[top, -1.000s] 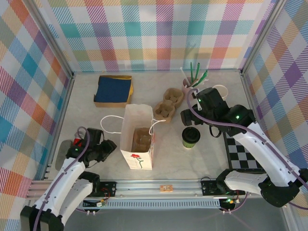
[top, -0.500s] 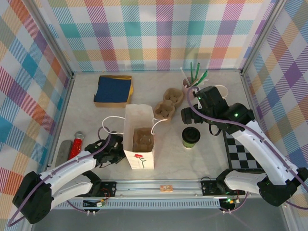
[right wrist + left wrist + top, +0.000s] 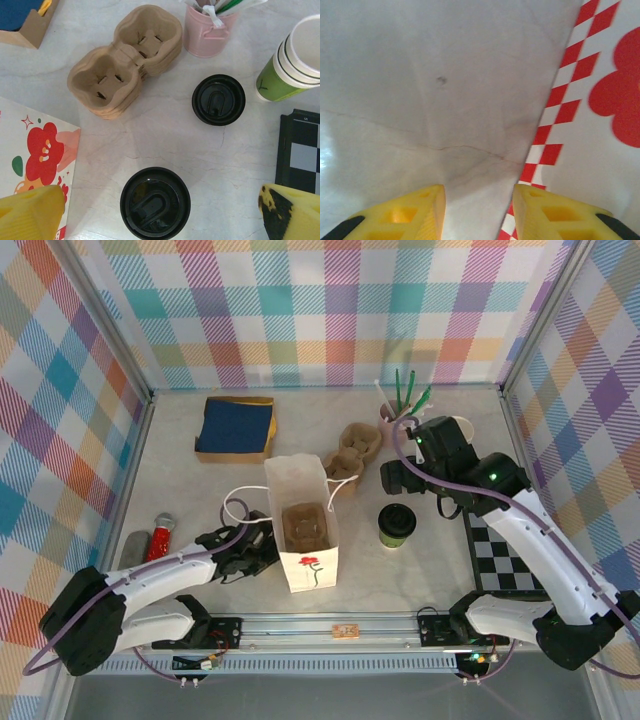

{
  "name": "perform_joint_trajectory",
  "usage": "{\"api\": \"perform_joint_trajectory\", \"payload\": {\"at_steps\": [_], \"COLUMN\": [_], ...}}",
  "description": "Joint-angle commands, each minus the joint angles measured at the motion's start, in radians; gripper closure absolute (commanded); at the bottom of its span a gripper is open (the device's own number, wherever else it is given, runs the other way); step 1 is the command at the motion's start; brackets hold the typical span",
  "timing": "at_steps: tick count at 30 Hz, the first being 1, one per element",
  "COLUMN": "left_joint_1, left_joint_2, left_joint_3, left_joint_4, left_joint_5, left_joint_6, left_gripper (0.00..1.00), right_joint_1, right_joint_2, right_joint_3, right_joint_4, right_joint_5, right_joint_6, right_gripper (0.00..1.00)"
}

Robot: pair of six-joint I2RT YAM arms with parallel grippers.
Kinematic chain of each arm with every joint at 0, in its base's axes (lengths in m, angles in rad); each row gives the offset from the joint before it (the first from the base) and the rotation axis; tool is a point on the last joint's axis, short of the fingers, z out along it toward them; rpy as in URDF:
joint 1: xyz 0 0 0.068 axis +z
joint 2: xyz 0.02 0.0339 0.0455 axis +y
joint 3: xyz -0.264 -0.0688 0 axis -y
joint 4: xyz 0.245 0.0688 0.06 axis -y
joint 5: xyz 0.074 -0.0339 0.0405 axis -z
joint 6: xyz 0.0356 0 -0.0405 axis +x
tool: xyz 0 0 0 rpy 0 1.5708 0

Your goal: Pack the takeout coffee

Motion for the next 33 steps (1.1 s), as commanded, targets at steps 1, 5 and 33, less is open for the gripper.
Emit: {"api": "perform_joint_trajectory", "payload": {"at_steps": [1, 5, 33], "left_joint_1": [-0.005, 0.001, 0.252], "left_joint_2": [-0.005, -0.061, -0.449], "left_joint_3": [0.056, 0.085, 0.248], "left_joint_4": [-0.009, -0.094, -0.525], "left_joint_5": [-0.03, -0.059, -0.157], "left_joint_6": [0.026, 0.06, 0.276], "left_gripper": [0.6, 0.56, 0.49], "right_joint_1": [-0.032, -0.054, -0.04], "right_joint_2": [-0.002, 0.006, 0.104], "right_joint_3": [-0.022, -0.05, -0.168], "right_joint_4": [-0.011, -0.03, -0.089], "right_joint_5": [-0.023, -0.055, -0.146], "right_joint_6": [0.049, 0.045, 0.851], "right_gripper": [0.01, 0.01, 0.01]}}
